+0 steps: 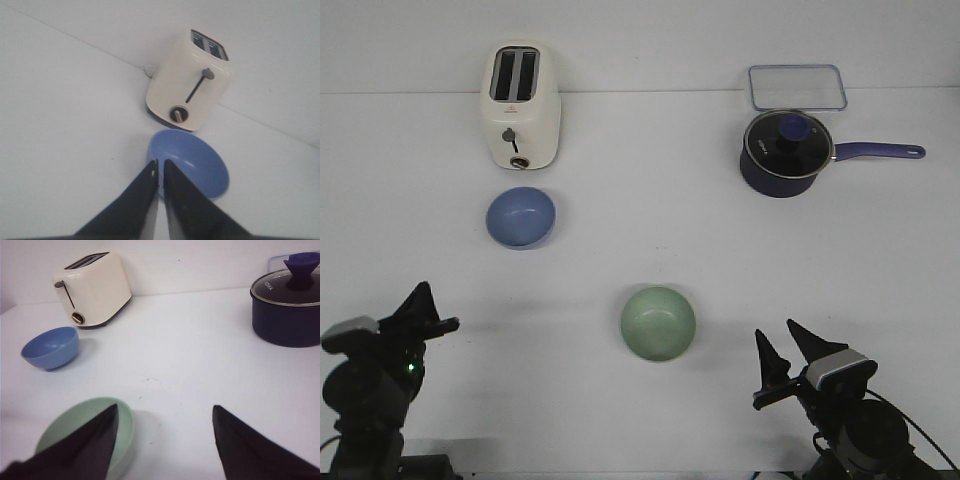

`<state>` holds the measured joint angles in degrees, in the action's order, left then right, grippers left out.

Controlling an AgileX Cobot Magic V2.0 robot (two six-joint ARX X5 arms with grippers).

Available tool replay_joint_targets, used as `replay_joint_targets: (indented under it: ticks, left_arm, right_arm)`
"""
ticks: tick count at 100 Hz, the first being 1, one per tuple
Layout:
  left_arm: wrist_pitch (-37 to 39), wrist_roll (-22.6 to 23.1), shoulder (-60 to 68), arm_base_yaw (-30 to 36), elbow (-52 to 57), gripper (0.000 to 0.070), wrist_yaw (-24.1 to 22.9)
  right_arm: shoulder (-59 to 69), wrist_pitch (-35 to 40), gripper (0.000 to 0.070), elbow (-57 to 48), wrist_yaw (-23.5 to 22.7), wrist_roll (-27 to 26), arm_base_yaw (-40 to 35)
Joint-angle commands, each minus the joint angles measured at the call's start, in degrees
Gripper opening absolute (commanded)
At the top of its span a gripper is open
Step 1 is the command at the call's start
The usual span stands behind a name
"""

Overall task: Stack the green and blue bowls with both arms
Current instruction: 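Reach the left gripper forward and grasp the light blue bowl's rim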

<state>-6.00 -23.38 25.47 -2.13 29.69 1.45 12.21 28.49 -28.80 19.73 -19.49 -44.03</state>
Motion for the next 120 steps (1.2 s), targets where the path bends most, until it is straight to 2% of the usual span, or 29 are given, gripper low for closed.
replay_joint_targets:
  ticks: [1,9,19,50,86,93,109,120]
  left_arm:
    - [-4.0,4.9,11.1,0.0,7.8,0.0186,3.0]
    - [-8.5,6.2,22.0,0.0,15.7,0.0336,4.8]
    - [-11.2,6.8,33.9,0.0,23.1,0.0434,6.1]
    - [-11.5,7.7,62.2,0.0,37.7,0.0433,6.1]
    - [-7.0,7.2,75.0,1.7,41.3,0.0419,6.1]
    - [-5.9,7.2,75.9,2.4,41.3,0.0395,6.1]
    - [-4.6,7.2,77.4,4.1,41.3,0.0232,5.8]
    - [-4.2,7.0,77.4,4.7,41.3,0.0022,4.3]
  right_arm:
    - [0.3,-0.6,0.0375,-0.2,0.2,0.5,-0.4]
    - [0.3,-0.6,0.0375,-0.2,0.2,0.5,-0.4]
    - [0.3,-0.6,0.0375,-0.2,0.2,0.5,-0.4]
    - [0.3,-0.6,0.0374,-0.2,0.3,0.5,-0.4]
    - [0.3,-0.6,0.0374,-0.2,1.6,0.5,-0.4]
    - [0.3,-0.6,0.0374,-0.2,1.6,0.5,-0.4]
    - [0.3,-0.6,0.0374,-0.2,1.8,0.5,-0.4]
    - [0.3,-0.6,0.0374,-0.2,1.8,0.5,-0.4]
